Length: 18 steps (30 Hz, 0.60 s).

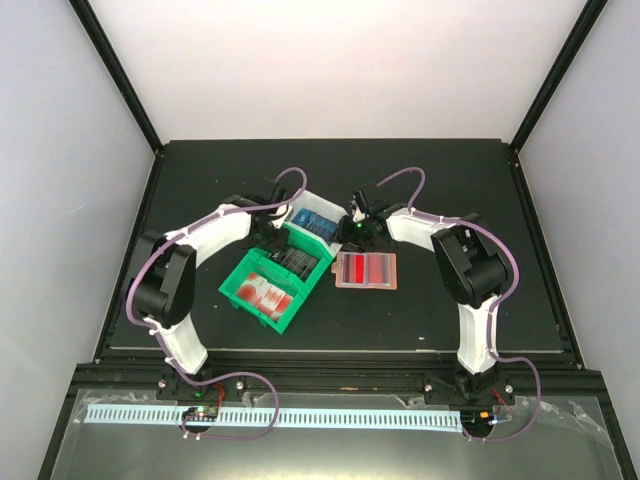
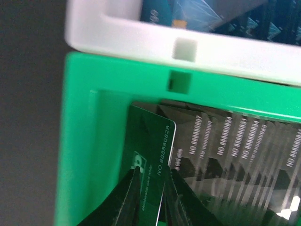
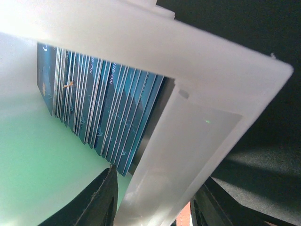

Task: Put the credit cards into the card holder
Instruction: Pick up the credit card from the storage box.

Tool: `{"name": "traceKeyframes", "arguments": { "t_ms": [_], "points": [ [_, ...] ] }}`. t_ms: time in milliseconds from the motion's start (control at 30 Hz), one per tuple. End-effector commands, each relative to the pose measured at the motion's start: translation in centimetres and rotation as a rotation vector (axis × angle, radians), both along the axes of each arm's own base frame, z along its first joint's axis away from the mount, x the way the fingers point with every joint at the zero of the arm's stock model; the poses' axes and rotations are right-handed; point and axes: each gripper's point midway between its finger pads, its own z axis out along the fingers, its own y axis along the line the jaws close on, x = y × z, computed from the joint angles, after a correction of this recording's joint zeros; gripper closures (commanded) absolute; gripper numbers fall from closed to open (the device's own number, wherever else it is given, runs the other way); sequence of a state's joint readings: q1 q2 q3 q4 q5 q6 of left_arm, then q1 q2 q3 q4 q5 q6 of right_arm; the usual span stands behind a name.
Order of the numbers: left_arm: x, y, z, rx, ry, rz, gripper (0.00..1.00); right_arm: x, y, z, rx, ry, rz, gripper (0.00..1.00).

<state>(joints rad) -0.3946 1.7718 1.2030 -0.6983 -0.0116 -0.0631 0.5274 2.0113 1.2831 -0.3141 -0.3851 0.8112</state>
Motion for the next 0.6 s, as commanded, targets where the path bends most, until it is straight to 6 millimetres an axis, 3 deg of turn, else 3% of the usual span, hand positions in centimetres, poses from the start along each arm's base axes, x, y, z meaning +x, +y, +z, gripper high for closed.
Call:
{"name": "traceKeyframes", "arguments": {
  "t_ms": [0, 467, 567],
  "points": [
    [1.5, 6.0, -0.3, 0.281, -0.102, 0.074, 0.84, -2.4, -2.8, -3.7, -0.14, 0.088, 0.033, 0.59],
    [0.9, 5.7, -2.1, 0.326, -0.088, 0.019, 0.87, -2.4, -2.7, -3.7, -0.138, 0.092, 0.032, 0.59],
    [1.2, 5.6, -2.1, 0.328, -0.092, 0.014, 0.93, -2.4, -2.6, -3.6, -0.133, 0.091, 0.036, 0.59]
  ]
}}
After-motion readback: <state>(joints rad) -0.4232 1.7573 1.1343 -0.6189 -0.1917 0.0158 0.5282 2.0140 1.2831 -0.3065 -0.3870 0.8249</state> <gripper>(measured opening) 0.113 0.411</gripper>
